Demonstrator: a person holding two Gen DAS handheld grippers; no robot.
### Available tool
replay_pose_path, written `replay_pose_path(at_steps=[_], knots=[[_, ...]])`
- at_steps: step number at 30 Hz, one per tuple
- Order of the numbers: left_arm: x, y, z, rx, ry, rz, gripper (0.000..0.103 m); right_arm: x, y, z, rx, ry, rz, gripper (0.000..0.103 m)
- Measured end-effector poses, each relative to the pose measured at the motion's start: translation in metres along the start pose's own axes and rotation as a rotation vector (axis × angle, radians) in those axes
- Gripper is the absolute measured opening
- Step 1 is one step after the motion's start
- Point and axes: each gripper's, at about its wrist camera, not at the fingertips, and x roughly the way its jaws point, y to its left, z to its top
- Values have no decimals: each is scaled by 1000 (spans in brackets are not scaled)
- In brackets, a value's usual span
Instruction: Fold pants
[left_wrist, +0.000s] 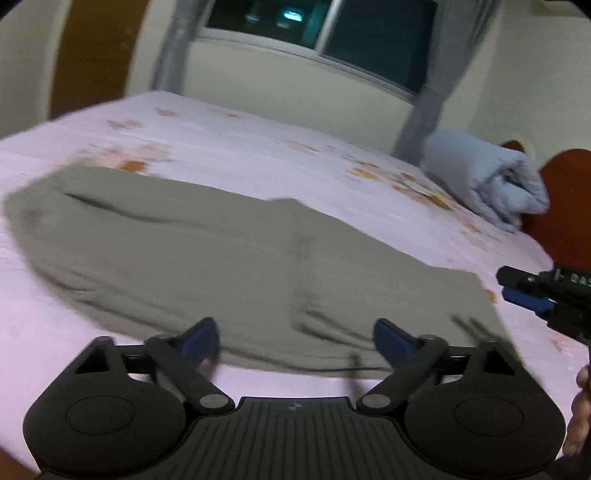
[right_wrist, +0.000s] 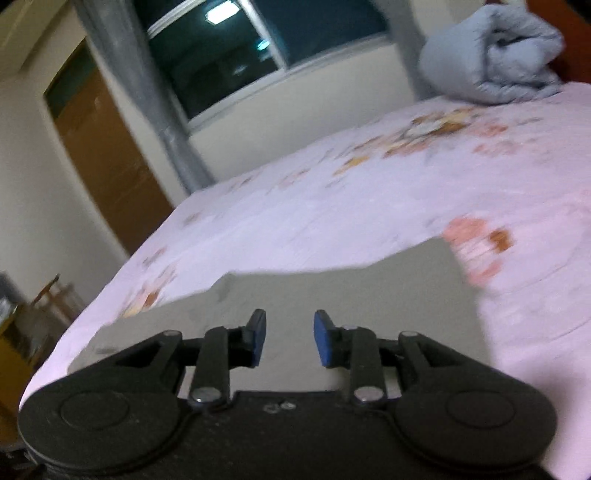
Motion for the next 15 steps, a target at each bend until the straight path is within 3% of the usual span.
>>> replay_pose_path(at_steps=[4,12,15], knots=[[26,-16,3,-56,62,-42,68,-32,-42,-8,83,-52,-70,27],[61,-17,-1,-194,116,-42,67,-53,-97,-23,224,-68,-127,32],[67,-13,-1,-237,127,-14,32,-54,-101,-22,237,-68,-116,34]])
